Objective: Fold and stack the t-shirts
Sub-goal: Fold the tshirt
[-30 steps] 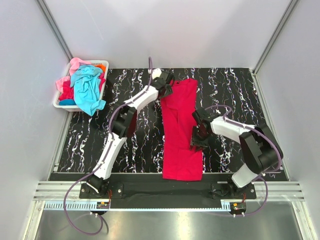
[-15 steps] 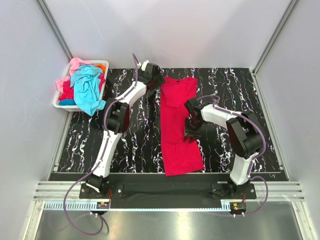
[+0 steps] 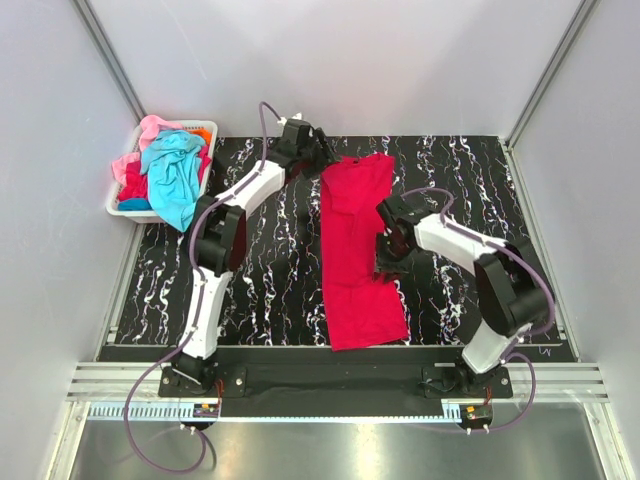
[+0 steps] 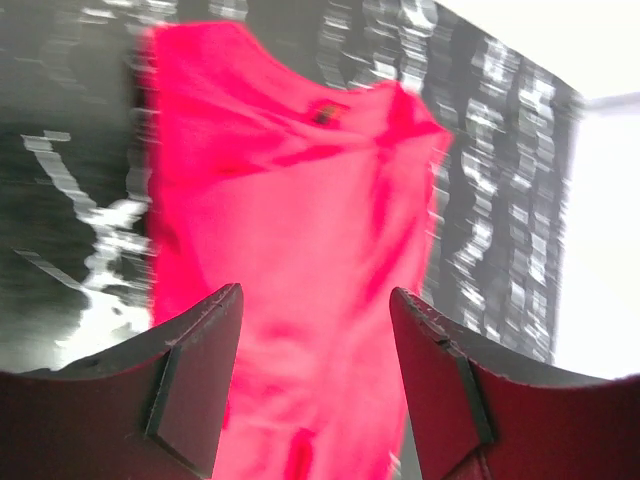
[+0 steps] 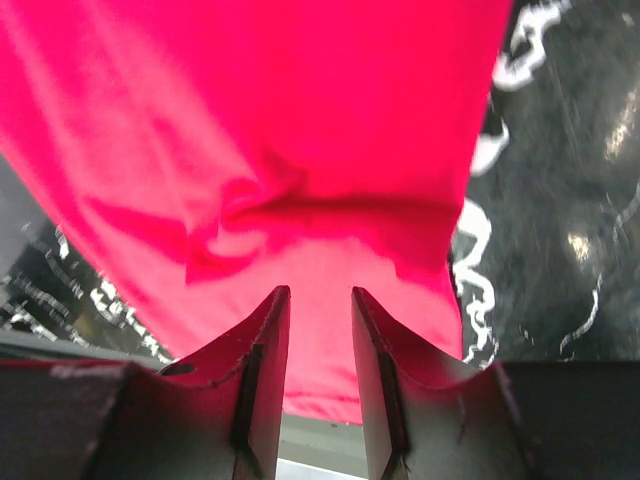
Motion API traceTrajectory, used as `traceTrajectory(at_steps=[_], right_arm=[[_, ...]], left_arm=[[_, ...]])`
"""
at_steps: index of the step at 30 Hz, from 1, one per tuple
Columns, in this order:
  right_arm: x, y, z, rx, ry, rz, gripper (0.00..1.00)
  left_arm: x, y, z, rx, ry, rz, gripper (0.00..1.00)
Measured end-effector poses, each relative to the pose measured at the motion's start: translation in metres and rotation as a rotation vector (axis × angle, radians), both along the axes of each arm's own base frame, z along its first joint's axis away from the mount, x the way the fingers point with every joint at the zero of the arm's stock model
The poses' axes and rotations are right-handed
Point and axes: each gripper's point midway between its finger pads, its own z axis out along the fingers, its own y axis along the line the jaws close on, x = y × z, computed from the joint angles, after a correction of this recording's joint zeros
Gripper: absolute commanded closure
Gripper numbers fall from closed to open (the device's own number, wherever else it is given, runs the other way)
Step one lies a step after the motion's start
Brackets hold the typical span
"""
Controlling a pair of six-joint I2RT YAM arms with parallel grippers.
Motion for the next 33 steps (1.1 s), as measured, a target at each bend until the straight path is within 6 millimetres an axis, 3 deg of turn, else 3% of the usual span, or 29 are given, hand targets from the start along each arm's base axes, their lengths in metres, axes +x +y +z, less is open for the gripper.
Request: traceTrajectory(at_steps=[5,10,13,16,23,31,33], right_arm=[[-0.010,-0.005,0.019,0.029,-0.045,-0.015,0.62],[-0.019,-0.011,0.029,0.034,-0.064,-0.035,0.62],[-0.019,-0.016,0.035,0.019,-0.090,-0.054,0.62],[-0.017,-0.021,0.041,0.002,-0.117,-0.073,0.61],[-0.016,-0.026,0.043,-0.022,-0.136,-0.091,0.61],[-0.014,-0.026,0.045,-0.023,-0.143,-0.097,0.61],[-0.013,-0.026,0.046,-0.022,-0.145,-0.097,0.61]], left_arm=[[-0.026,-0.041,0.023,-0.044,-0.021,-0.107,0.35],[-0.071,-0.086,0.009,-0.014,0.045,-0.204,0.37],[-0.094,-0.103,-0.001,0.014,0.085,-0.242,0.37],[-0.108,-0.103,-0.016,0.073,0.128,-0.231,0.37],[-0.124,-0.078,-0.048,0.294,0.190,-0.134,0.37],[-0.144,-0.070,-0.088,0.437,0.280,-0.129,0.37],[-0.143,-0.071,-0.085,0.439,0.279,-0.120,0.37]])
